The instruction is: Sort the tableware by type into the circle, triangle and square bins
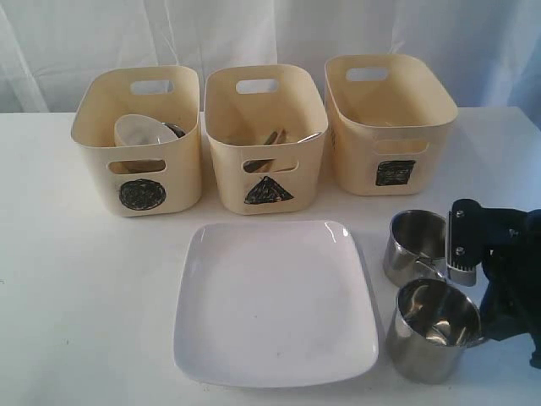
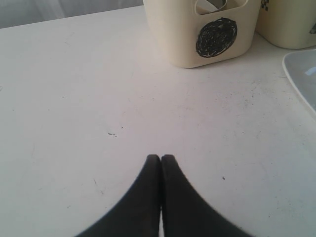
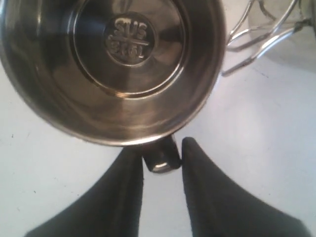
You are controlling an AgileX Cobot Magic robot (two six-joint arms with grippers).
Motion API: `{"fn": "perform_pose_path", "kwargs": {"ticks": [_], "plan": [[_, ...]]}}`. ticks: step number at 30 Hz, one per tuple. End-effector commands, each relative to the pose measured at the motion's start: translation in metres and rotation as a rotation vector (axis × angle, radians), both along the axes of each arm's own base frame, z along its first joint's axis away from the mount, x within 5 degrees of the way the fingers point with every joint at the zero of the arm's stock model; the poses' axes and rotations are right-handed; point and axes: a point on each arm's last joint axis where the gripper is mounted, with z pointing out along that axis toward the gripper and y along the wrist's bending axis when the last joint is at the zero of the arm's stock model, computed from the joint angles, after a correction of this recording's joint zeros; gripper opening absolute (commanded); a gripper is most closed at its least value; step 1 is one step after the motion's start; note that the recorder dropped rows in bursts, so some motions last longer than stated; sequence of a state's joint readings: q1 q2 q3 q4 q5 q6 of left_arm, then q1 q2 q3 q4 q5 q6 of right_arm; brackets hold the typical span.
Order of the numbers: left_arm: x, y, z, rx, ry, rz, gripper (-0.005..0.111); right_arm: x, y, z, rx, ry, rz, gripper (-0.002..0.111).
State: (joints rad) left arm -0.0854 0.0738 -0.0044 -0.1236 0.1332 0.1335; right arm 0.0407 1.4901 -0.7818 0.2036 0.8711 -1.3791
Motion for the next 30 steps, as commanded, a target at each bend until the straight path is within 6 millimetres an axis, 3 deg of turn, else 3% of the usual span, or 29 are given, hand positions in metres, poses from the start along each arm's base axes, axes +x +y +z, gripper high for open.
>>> {"fn": "perform_pose_path", "kwargs": {"ticks": [1,6,14,30], "plan": [[0.000,0.000,-0.001,-0.003,0.003,0.003,0.000,-0.001,0.000,-0.002,-0.001,0.000,0.014,0.013],[0.000,0.000,-0.001,-0.003,0.003,0.003,0.000,-0.001,-0.002,-0.002,-0.024,0.004,0.046,0.000],[0.000,0.000,-0.001,-0.003,0.003,0.003,0.000,-0.003,-0.003,0.000,-0.039,0.011,0.060,0.000],[-0.002,-0.001,-0.005,0.000,0.046,-0.006,0.000,-0.016,0.002,0.037,0.031,-0.145,0.016,0.000]]}}
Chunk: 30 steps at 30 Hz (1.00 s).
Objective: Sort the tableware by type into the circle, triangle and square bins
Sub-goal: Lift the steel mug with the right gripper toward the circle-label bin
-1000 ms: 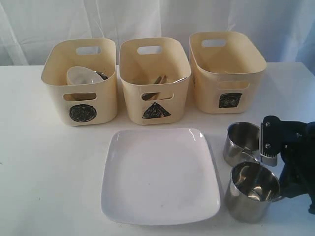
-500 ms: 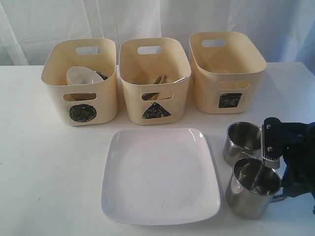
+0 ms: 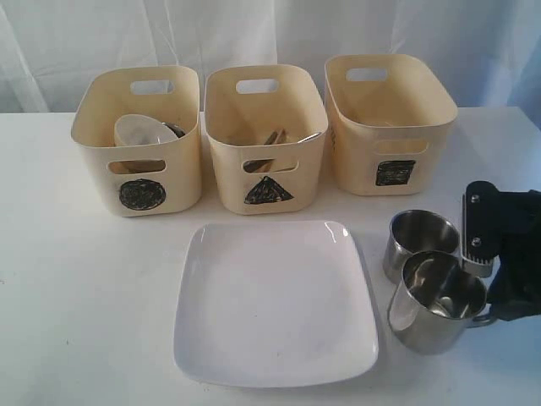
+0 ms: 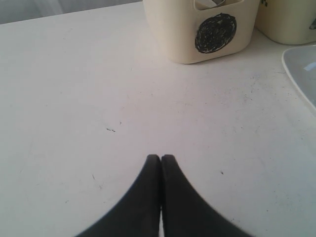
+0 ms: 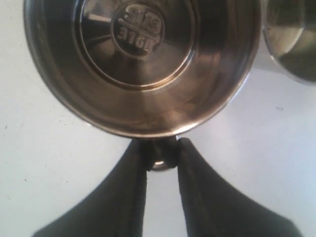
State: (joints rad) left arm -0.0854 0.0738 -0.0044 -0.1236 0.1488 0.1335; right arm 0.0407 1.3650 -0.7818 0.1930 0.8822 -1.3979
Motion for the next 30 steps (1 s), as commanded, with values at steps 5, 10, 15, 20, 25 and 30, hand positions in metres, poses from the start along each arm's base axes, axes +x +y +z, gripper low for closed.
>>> {"fn": "perform_pose_path", "kwargs": {"ticks": [5,10,15,20,25,30], "plan": [[-0.001,0.000,-0.004,-0.001,0.031,-0.003,0.000,-0.004,0.008,0.017,0.113,-0.091,-0.055,0.000],[-0.002,0.000,-0.004,0.000,0.039,-0.004,0.000,0.003,0.013,0.023,0.192,-0.162,-0.107,0.000],[-0.002,-0.001,-0.006,0.001,0.054,-0.007,0.000,0.012,0.027,0.039,0.370,-0.260,-0.090,0.000],[-0.002,-0.001,-0.006,0.001,0.059,-0.008,0.000,0.022,0.039,0.059,0.554,-0.371,-0.077,0.000],[-0.002,-0.001,-0.006,0.001,0.059,-0.008,0.000,0.036,0.055,0.070,0.648,-0.400,-0.060,0.000],[-0.002,-0.001,-0.006,0.001,0.059,-0.008,0.000,0.065,0.100,0.063,0.685,-0.404,-0.018,0.000]]}}
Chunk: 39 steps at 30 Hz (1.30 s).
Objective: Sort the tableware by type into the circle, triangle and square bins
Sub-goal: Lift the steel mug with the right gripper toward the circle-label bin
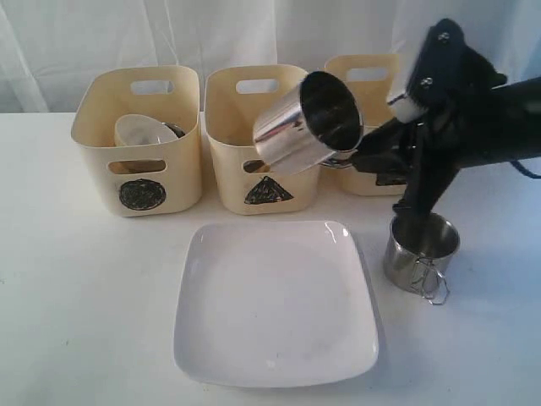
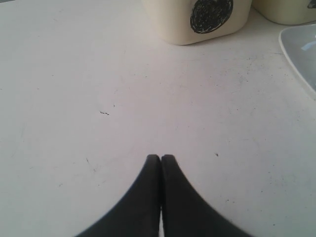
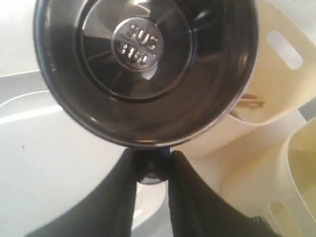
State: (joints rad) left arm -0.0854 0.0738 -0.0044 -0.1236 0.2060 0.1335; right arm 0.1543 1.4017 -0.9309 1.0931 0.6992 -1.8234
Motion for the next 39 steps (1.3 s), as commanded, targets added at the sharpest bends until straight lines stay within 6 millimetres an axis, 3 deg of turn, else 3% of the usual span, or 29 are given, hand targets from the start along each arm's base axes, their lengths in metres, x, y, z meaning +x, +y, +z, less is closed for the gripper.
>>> {"fn": "perform_pose_path", "kwargs": {"ticks": [1,7,12,23,39], "plan": [[0.000,0.000,-0.001,-0.003,0.003,0.003,0.000,0.026,0.038,0.000,0.072,-0.046,0.008,0.000],[0.000,0.000,-0.001,-0.003,0.003,0.003,0.000,0.069,0.090,-0.020,0.185,-0.039,0.073,0.000],[0.000,0.000,-0.001,-0.003,0.003,0.003,0.000,0.093,0.117,-0.035,0.236,-0.004,0.083,0.000],[0.000,0.000,-0.001,-0.003,0.003,0.003,0.000,0.125,0.150,-0.040,0.277,-0.040,0.110,0.000],[0.000,0.001,-0.002,0.020,0.003,0.002,0.000,0.151,0.190,-0.061,0.326,-0.045,0.160,0.000]]}}
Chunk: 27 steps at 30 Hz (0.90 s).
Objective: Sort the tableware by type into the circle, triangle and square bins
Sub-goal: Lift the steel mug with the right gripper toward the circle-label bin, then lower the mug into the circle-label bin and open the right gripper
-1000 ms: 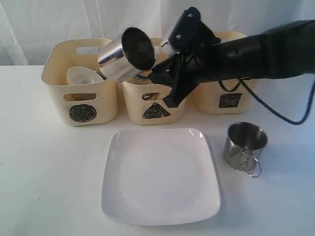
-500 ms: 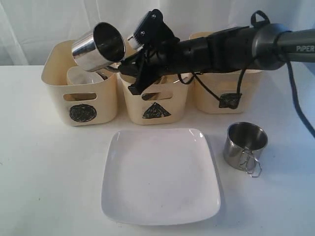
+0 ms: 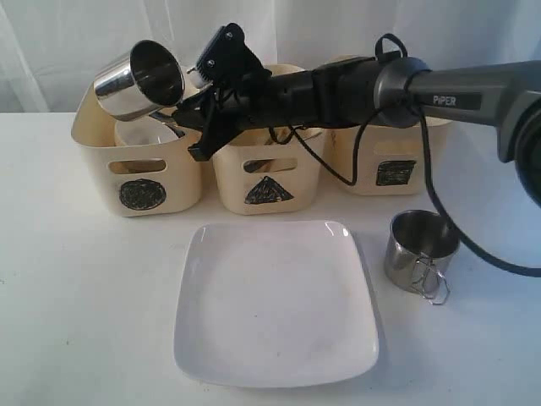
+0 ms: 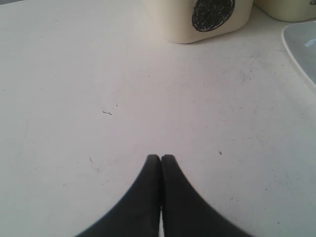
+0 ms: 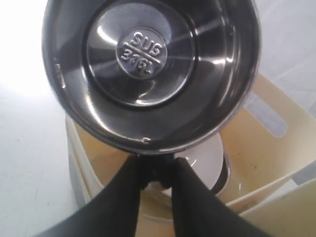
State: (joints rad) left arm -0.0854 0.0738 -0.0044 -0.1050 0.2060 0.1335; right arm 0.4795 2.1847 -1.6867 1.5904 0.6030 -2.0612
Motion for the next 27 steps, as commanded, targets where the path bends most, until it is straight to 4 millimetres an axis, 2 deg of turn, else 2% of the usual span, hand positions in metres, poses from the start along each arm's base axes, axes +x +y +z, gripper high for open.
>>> {"fn": "perform_pose_path", "kwargs": {"ticks": [1,9,15,23,27], "plan": [[0.000,0.000,-0.002,0.002,0.004,0.003,0.000,0.005,0.009,-0.002,0.037,0.004,0.013,0.000],[0.000,0.000,-0.002,0.006,0.004,0.003,0.000,0.014,0.013,-0.009,0.100,0.136,-0.059,0.000],[0.000,0.000,-0.002,0.006,0.004,0.003,0.000,0.015,0.013,-0.009,0.103,0.138,-0.073,0.000],[0.000,0.000,-0.002,0.006,0.004,0.003,0.000,0.016,0.013,-0.008,0.112,0.151,-0.083,0.021],[0.000,0.000,-0.002,0.006,0.004,0.003,0.000,0.016,0.013,-0.008,0.120,0.167,-0.088,0.023]]}}
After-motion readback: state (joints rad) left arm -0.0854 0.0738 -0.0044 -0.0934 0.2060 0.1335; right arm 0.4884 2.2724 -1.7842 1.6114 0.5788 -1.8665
